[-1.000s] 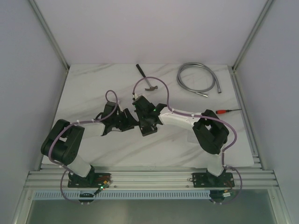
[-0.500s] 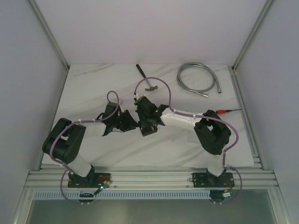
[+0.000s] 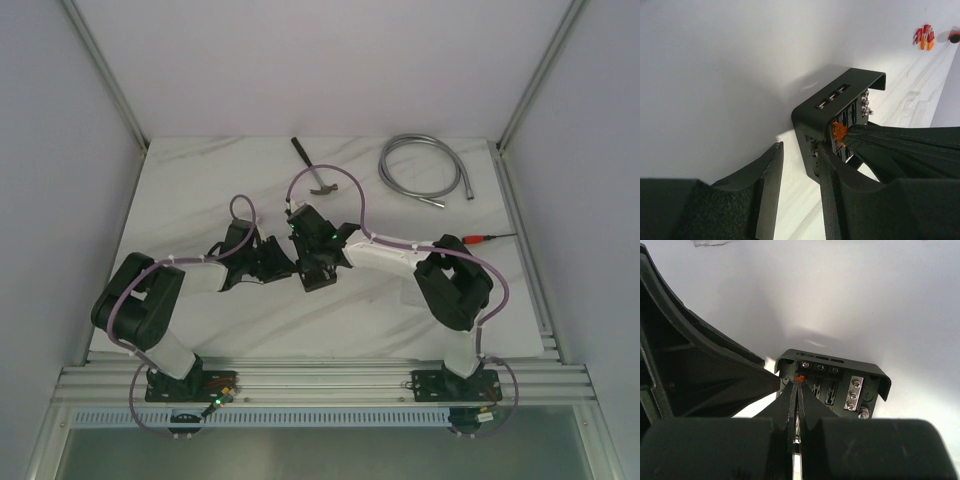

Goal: Snap on the fuse box
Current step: Install the fuse at the fuse box base.

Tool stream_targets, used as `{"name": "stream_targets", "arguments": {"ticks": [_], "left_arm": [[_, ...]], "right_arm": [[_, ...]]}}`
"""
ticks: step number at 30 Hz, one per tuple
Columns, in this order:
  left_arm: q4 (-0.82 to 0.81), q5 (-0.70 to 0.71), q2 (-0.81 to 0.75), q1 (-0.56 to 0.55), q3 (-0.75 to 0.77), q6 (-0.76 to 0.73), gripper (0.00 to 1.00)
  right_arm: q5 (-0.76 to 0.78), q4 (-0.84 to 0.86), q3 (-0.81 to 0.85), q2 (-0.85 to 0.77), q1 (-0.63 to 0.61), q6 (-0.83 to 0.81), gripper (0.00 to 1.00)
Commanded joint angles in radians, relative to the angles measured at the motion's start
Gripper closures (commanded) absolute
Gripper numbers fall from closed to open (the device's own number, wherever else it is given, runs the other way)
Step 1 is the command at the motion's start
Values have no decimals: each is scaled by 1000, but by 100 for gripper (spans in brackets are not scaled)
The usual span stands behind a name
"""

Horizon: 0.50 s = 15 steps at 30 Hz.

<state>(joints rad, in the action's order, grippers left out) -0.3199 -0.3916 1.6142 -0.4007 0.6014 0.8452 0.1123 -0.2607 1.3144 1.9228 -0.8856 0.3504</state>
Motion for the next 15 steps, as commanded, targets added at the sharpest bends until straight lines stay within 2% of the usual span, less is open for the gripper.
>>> {"name": "stream_targets", "arguments": {"ticks": [1, 7, 15], "left_arm": [[5, -7, 28, -6, 14, 2, 57], [5, -5, 14, -21, 10, 6, 58], [3, 15, 12, -82, 0, 32, 58]], "right_arm": [[139, -279, -136, 139, 26, -56, 100], [155, -277, -177, 83, 34, -38, 100], [98, -241, -164, 13, 32, -49, 100]]}}
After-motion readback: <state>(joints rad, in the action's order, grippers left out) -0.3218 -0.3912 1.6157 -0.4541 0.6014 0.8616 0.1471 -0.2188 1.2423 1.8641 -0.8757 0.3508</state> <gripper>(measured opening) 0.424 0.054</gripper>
